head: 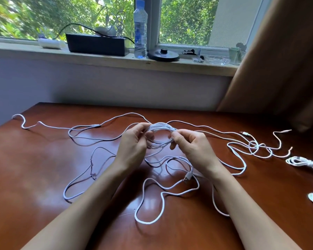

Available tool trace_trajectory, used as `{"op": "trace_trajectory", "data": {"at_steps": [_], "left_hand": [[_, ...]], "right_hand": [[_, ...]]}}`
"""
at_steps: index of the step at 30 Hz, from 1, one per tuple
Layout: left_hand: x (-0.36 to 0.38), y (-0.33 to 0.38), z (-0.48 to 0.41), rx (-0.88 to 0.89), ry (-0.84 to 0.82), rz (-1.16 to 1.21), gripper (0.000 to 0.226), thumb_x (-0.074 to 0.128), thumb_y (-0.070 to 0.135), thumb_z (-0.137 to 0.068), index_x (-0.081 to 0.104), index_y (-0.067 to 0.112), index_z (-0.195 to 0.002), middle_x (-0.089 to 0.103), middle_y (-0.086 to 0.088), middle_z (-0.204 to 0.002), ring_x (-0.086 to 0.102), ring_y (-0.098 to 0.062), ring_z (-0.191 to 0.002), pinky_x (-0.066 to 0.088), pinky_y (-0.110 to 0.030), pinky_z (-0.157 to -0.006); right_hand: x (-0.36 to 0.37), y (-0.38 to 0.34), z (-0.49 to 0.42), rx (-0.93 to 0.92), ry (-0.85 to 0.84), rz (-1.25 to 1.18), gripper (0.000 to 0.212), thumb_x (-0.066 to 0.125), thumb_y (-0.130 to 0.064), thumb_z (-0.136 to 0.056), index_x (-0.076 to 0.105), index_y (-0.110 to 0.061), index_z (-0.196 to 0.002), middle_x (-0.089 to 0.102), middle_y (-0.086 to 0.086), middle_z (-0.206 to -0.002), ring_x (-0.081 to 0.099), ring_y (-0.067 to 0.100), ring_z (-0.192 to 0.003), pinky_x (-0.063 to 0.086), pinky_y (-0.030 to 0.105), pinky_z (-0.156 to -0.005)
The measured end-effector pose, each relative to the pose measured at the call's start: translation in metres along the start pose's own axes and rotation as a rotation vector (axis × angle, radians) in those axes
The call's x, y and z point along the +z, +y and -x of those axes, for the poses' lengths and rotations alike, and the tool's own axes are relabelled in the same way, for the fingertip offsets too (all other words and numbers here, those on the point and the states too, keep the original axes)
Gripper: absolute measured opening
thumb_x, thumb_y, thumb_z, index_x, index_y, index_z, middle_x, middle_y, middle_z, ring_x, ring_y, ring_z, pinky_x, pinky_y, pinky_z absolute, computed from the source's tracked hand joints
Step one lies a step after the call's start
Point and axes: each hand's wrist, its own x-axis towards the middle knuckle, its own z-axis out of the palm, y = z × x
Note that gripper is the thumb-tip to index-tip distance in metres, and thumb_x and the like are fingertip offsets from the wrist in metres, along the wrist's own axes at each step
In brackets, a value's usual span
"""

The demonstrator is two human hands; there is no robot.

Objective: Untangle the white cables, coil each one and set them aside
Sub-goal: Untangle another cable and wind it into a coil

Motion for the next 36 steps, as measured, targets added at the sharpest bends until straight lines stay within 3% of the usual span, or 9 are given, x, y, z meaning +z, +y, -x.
{"op": "trace_trajectory", "data": {"at_steps": [3,6,10,17,20,23,28,32,36], "left_hand": [[-0.003,0.001,-0.001,0.025,0.028,-0.026,0.029,0.053,-0.010,-0.095,0.070,0.013,-0.097,0.062,0.000,-0.076,0.059,-0.012,-0.059,0.055,-0.028,-0.057],[-0.006,0.003,-0.001,0.050,0.006,-0.082,0.029,0.054,-0.009,-0.094,0.071,0.014,-0.096,0.061,-0.005,-0.072,0.055,-0.012,-0.054,0.053,-0.029,-0.054],[-0.004,0.007,0.001,0.079,-0.060,-0.115,0.024,0.056,-0.009,-0.092,0.073,0.008,-0.098,0.063,-0.014,-0.072,0.052,-0.012,-0.054,0.052,-0.032,-0.054],[0.000,0.017,0.004,0.000,-0.084,-0.040,0.028,0.056,-0.011,-0.093,0.072,0.012,-0.093,0.058,-0.007,-0.066,0.052,-0.017,-0.050,0.053,-0.035,-0.050],[0.003,0.024,0.004,-0.041,-0.029,0.025,0.025,0.057,-0.009,-0.094,0.073,0.009,-0.092,0.059,-0.011,-0.068,0.052,-0.018,-0.052,0.052,-0.033,-0.050],[0.004,0.025,0.001,-0.118,0.055,0.086,0.020,0.060,-0.005,-0.094,0.076,0.008,-0.093,0.063,-0.011,-0.067,0.053,-0.017,-0.053,0.052,-0.028,-0.048],[0.002,0.022,-0.002,-0.208,0.171,0.083,0.018,0.064,0.001,-0.094,0.076,0.014,-0.089,0.065,-0.002,-0.061,0.057,-0.014,-0.049,0.054,-0.029,-0.049],[-0.003,0.021,-0.004,-0.294,0.224,0.091,0.029,0.063,0.002,-0.094,0.074,0.022,-0.077,0.063,0.007,-0.057,0.060,-0.016,-0.045,0.056,-0.031,-0.048],[-0.005,0.022,-0.003,-0.382,0.239,0.170,0.018,0.064,0.001,-0.094,0.075,0.010,-0.082,0.060,-0.001,-0.059,0.059,-0.012,-0.044,0.055,-0.026,-0.046]], "right_hand": [[-0.001,0.000,-0.001,0.012,0.036,-0.024,0.013,0.062,-0.020,-0.100,0.073,-0.017,-0.095,0.064,-0.005,-0.075,0.049,0.002,-0.063,0.041,0.018,-0.061],[-0.005,0.001,-0.002,-0.015,0.118,-0.036,0.012,0.060,-0.014,-0.101,0.068,-0.016,-0.109,0.071,-0.006,-0.097,0.062,0.000,-0.085,0.049,0.018,-0.078],[-0.010,0.004,-0.005,-0.118,0.298,0.118,0.004,0.067,-0.017,-0.097,0.069,-0.015,-0.099,0.070,-0.010,-0.087,0.063,-0.001,-0.076,0.047,0.012,-0.072],[-0.014,0.017,-0.009,-0.018,0.461,0.303,0.024,0.078,-0.046,-0.084,0.069,-0.024,-0.079,0.065,-0.009,-0.065,0.060,0.006,-0.061,0.052,0.035,-0.063],[-0.013,0.020,-0.009,0.051,0.402,0.343,0.035,0.075,-0.056,-0.080,0.066,-0.023,-0.070,0.065,-0.008,-0.059,0.061,0.010,-0.059,0.053,0.036,-0.063],[-0.010,0.019,-0.008,0.079,0.268,0.327,0.033,0.076,-0.051,-0.082,0.067,-0.022,-0.069,0.066,-0.008,-0.056,0.056,0.005,-0.052,0.051,0.033,-0.062],[0.000,0.017,-0.004,-0.005,0.068,0.341,0.013,0.079,-0.031,-0.086,0.074,-0.021,-0.079,0.069,-0.008,-0.062,0.060,0.003,-0.057,0.049,0.025,-0.062],[0.013,0.017,0.000,-0.141,-0.082,0.393,0.007,0.078,-0.011,-0.086,0.076,-0.012,-0.093,0.067,-0.014,-0.074,0.058,-0.012,-0.066,0.040,0.005,-0.066],[0.016,0.012,0.002,-0.250,-0.054,0.463,0.006,0.077,-0.014,-0.085,0.073,-0.015,-0.081,0.063,-0.014,-0.069,0.057,0.002,-0.068,0.044,0.018,-0.064]]}}
